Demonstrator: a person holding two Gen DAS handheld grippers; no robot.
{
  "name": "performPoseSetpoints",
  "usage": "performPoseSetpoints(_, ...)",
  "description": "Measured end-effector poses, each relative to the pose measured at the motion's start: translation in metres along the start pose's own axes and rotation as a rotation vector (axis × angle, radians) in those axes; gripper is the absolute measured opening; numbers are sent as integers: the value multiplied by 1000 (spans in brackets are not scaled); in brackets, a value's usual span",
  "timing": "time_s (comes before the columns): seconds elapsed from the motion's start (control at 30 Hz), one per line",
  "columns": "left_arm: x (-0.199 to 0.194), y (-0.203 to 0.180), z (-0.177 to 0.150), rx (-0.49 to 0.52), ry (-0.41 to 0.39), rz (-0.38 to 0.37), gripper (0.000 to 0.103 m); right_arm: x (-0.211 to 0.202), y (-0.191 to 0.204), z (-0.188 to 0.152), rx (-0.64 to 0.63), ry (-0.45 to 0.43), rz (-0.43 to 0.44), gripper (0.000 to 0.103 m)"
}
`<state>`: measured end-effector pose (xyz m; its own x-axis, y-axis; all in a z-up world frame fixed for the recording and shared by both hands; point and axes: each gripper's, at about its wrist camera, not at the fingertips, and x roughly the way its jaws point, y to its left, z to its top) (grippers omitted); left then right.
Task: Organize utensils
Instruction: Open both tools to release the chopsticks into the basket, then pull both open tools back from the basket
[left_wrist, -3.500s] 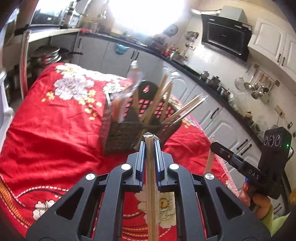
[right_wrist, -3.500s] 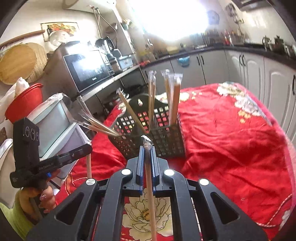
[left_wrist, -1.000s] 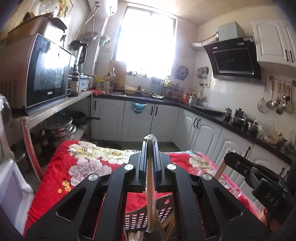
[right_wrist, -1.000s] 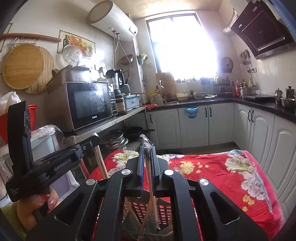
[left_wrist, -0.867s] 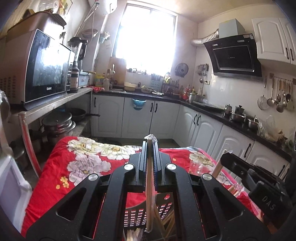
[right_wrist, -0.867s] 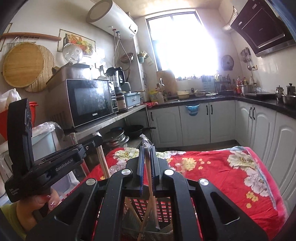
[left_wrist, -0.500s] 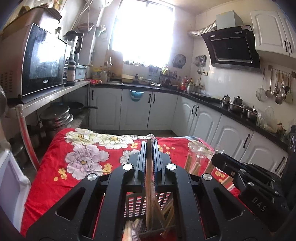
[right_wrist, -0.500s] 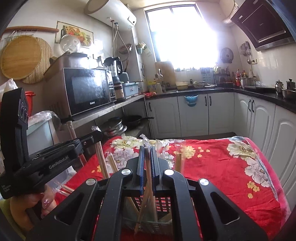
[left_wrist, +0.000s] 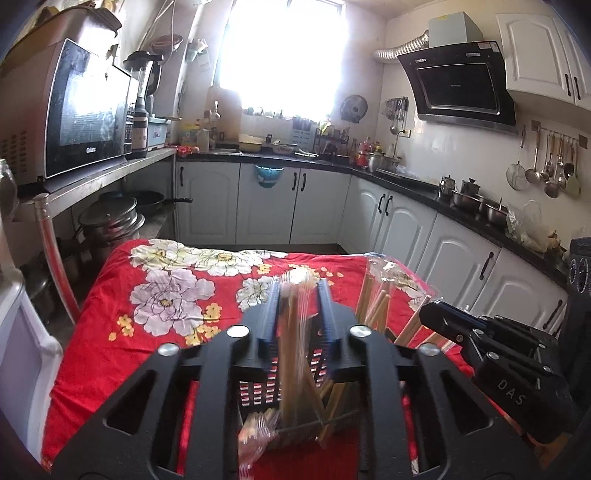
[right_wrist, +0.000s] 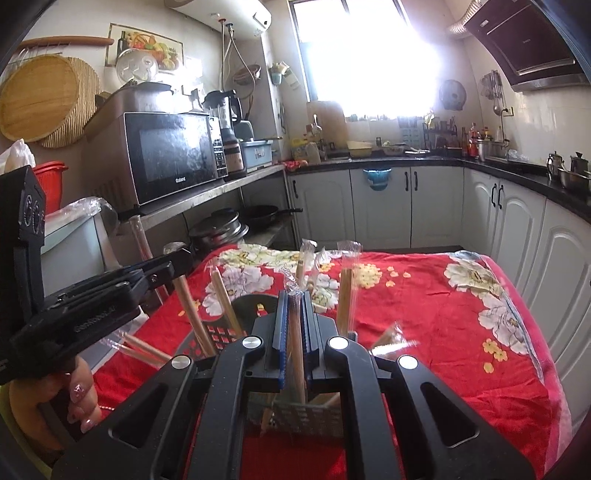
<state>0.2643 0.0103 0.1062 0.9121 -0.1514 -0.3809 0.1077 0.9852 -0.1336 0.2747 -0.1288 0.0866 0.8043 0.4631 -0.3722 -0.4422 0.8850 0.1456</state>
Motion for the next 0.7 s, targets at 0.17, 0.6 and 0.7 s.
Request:
performPoseSetpoints(0.17,-9,-2,-1,4,14,-1,34,-5,1,-3,-4,14,-2,14)
performPoseSetpoints(0.6,-42,-4,-13,-10,43,-15,63,-28,-2,-13,14,29,-22,31)
performPoseSetpoints(0.7,-49,-4,-16,-14,48,-16,73,-35,-3,-16,18,30,-27,35)
